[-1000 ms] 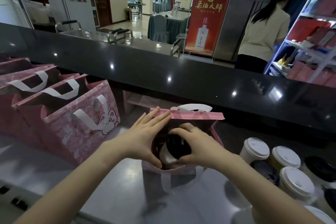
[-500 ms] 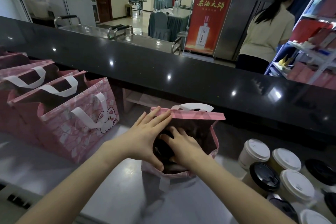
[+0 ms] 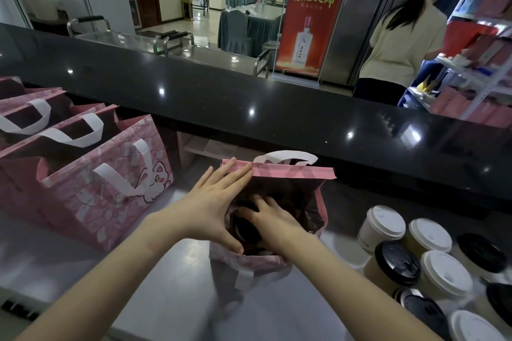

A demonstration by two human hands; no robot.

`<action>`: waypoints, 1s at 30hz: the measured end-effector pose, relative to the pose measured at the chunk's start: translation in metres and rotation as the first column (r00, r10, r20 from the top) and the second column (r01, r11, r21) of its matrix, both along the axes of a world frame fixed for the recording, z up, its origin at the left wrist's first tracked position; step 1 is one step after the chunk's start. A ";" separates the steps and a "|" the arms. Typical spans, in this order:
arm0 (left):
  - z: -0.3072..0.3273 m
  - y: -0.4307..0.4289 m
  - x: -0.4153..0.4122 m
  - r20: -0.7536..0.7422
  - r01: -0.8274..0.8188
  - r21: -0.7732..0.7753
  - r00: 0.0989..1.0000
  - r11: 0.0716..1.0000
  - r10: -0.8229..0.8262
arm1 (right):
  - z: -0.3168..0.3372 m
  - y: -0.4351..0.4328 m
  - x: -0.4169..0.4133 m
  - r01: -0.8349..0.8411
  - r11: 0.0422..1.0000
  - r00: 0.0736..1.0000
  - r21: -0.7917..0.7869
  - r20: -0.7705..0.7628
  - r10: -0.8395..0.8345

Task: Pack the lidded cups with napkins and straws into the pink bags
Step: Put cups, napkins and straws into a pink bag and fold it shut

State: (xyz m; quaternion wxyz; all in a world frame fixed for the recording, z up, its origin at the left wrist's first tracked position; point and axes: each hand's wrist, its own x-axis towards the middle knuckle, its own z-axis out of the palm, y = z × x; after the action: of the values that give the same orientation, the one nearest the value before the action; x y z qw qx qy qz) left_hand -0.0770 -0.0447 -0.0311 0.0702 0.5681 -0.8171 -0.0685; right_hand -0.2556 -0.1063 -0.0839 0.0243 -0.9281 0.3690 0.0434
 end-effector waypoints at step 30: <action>0.006 -0.015 0.004 -0.081 -0.011 -0.170 0.997 0.985 -0.003 | 0.047 0.023 -0.035 0.098 0.991 0.993 0.092 0.056 -0.103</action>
State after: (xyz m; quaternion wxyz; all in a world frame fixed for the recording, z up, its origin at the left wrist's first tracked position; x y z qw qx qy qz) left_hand -0.0725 -0.0592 -0.0250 0.1517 0.5585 -0.8152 -0.0215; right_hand -0.2907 -0.0835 -0.0368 0.0790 -0.9072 0.4121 0.0303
